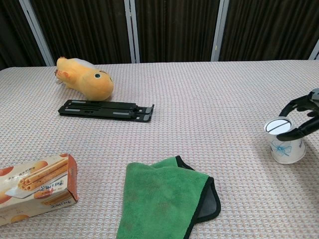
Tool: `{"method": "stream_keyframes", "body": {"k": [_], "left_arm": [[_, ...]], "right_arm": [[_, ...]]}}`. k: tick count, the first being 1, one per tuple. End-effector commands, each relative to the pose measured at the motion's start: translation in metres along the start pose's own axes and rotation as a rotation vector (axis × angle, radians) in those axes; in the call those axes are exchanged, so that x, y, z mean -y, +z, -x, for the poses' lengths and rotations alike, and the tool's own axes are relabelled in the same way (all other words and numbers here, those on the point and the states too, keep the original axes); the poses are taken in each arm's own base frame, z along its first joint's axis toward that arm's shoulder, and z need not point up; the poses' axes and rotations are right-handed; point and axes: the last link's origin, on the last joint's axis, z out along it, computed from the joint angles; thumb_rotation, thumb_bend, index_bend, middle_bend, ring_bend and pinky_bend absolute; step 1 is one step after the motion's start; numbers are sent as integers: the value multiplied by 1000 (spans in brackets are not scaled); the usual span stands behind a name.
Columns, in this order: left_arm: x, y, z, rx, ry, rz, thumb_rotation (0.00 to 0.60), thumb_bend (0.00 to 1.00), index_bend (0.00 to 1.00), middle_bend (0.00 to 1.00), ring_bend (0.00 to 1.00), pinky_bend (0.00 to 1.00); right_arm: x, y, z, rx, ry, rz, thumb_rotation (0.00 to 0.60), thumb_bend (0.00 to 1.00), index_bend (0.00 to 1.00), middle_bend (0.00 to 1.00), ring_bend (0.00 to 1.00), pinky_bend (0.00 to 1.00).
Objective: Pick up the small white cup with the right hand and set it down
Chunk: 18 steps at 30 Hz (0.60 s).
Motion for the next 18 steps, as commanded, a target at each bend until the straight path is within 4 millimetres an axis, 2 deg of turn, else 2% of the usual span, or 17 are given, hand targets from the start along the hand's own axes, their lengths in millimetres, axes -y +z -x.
{"method": "stream_keyframes", "body": {"k": [1, 3, 7, 12, 18], "left_arm": [[0, 0, 0, 0, 0, 0, 600, 0, 0, 0, 0, 0], [0, 0, 0, 0, 0, 1, 600, 0, 0, 0, 0, 0], [0, 0, 0, 1, 0, 1, 600, 0, 0, 0, 0, 0], [0, 0, 0, 1, 0, 1, 600, 0, 0, 0, 0, 0], [0, 0, 0, 1, 0, 1, 600, 0, 0, 0, 0, 0]], "right_arm": [[-5, 0, -3, -12, -9, 15, 600, 210, 498, 151, 0, 0], [-8, 0, -4, -12, -13, 23, 600, 210, 482, 128, 0, 0], [-12, -3, -9, -23, -52, 21, 600, 209, 313, 34, 0, 0], [-16, -8, -16, -28, -57, 14, 600, 207, 172, 0, 0, 0], [-22, -24, -32, -42, -106, -22, 600, 197, 125, 0, 0, 0]]}}
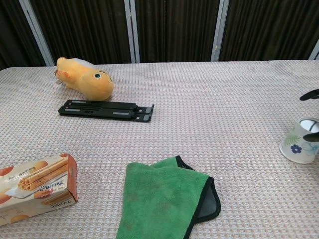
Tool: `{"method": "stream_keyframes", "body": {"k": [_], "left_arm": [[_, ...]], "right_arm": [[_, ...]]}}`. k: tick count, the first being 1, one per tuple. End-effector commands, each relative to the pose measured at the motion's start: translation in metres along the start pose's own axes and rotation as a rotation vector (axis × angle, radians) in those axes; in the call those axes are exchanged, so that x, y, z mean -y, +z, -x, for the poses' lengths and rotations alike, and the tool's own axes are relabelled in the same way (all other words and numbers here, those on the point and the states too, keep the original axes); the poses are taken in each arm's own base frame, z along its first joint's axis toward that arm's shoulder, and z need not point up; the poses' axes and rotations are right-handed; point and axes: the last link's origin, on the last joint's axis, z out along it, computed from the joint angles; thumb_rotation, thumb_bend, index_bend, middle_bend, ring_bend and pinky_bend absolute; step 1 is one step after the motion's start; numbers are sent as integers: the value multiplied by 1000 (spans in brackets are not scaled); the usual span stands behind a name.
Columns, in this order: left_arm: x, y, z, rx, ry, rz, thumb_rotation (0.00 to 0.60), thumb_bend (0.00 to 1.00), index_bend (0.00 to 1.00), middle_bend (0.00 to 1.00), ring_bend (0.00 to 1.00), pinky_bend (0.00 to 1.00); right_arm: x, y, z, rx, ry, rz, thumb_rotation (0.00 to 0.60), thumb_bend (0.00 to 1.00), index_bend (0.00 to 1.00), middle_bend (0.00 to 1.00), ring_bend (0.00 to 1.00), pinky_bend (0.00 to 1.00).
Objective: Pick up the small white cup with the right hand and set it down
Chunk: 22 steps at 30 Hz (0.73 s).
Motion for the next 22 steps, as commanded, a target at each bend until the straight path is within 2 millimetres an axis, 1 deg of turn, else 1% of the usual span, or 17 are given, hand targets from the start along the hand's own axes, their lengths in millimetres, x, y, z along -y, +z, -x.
{"method": "stream_keyframes", "body": {"k": [1, 7, 11, 16, 18, 20, 22], "left_arm": [[0, 0, 0, 0, 0, 0, 600, 0, 0, 0, 0, 0], [0, 0, 0, 0, -1, -1, 600, 0, 0, 0, 0, 0], [0, 0, 0, 0, -1, -2, 600, 0, 0, 0, 0, 0], [0, 0, 0, -1, -2, -2, 600, 0, 0, 0, 0, 0], [0, 0, 0, -2, -1, -2, 600, 0, 0, 0, 0, 0], [0, 0, 0, -2, -1, -1, 600, 0, 0, 0, 0, 0], [0, 0, 0, -3, -2, 0, 600, 0, 0, 0, 0, 0]], "right_arm": [[-6, -12, -11, -9, -37, -34, 600, 189, 114, 0, 0, 0], [-19, -29, -33, -72, -184, -132, 600, 119, 52, 0, 0, 0], [-41, -41, -47, -199, -353, -211, 600, 96, 31, 0, 0, 0], [-63, -49, -51, -276, -468, -226, 600, 89, 1, 0, 0, 0], [-70, -52, -50, -290, -481, -222, 600, 88, 32, 0, 0, 0], [-71, -52, -49, -295, -476, -221, 600, 89, 59, 0, 0, 0], [-71, -52, -49, -304, -469, -226, 600, 89, 30, 0, 0, 0]]}}
